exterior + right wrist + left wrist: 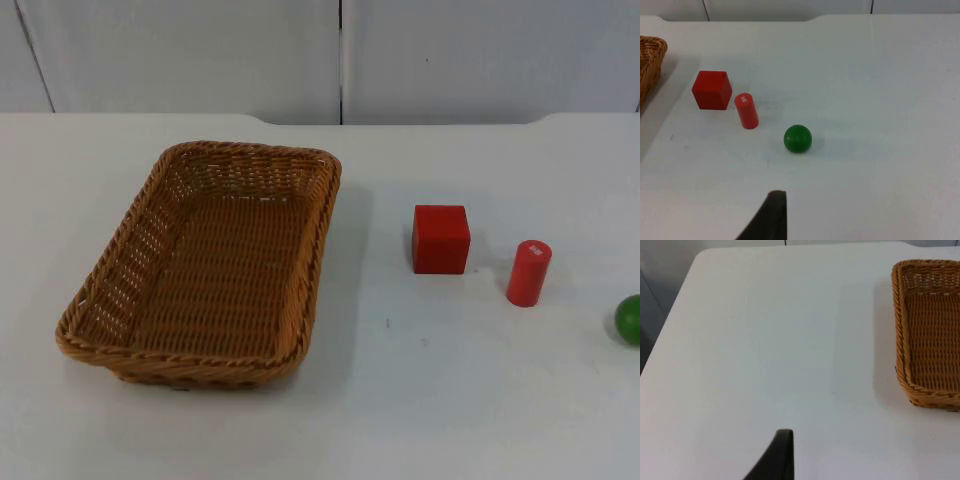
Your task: Pick up the basket with the left hand and place the object to the left of the red cylinder into the basket with the right hand.
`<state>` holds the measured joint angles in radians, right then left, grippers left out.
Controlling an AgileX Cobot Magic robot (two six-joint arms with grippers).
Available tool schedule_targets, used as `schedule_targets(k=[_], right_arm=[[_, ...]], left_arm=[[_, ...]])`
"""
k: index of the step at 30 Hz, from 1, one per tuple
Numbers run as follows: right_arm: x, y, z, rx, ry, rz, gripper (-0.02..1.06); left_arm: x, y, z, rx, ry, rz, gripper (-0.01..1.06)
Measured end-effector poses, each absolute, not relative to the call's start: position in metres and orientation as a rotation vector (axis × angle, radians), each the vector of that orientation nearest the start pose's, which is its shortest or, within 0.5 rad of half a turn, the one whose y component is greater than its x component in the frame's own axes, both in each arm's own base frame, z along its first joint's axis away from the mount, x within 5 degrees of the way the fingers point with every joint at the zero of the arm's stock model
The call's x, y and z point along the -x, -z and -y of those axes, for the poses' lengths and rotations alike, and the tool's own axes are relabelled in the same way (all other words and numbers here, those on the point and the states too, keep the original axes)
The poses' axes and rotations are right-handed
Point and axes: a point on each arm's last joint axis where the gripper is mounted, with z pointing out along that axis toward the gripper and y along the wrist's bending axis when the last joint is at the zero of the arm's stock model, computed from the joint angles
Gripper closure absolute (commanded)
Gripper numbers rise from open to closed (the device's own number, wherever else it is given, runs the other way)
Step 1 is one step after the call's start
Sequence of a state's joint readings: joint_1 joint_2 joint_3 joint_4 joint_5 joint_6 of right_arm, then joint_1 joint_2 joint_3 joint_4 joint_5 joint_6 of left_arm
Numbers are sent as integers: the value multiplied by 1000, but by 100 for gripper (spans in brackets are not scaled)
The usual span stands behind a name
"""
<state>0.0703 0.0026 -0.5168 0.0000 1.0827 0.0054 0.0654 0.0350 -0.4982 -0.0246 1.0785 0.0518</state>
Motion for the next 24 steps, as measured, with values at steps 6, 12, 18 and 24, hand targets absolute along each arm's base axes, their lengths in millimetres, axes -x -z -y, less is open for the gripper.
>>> schedule_targets(k=[6, 12, 18, 24], right_arm=[[7, -280, 1, 65, -48, -2051, -1], [7, -280, 1, 65, -48, -2051, -1], [7, -280, 1, 65, -48, -2051, -1], [7, -280, 1, 65, -48, -2051, -1]], left_arm=[[-6, -289, 1, 14, -44, -2092, 0], [-13, -307, 1, 14, -45, -2073, 0], [-23, -322, 0, 15, -47, -2045, 0], [-34, -334, -1, 16, -48, -2022, 0]])
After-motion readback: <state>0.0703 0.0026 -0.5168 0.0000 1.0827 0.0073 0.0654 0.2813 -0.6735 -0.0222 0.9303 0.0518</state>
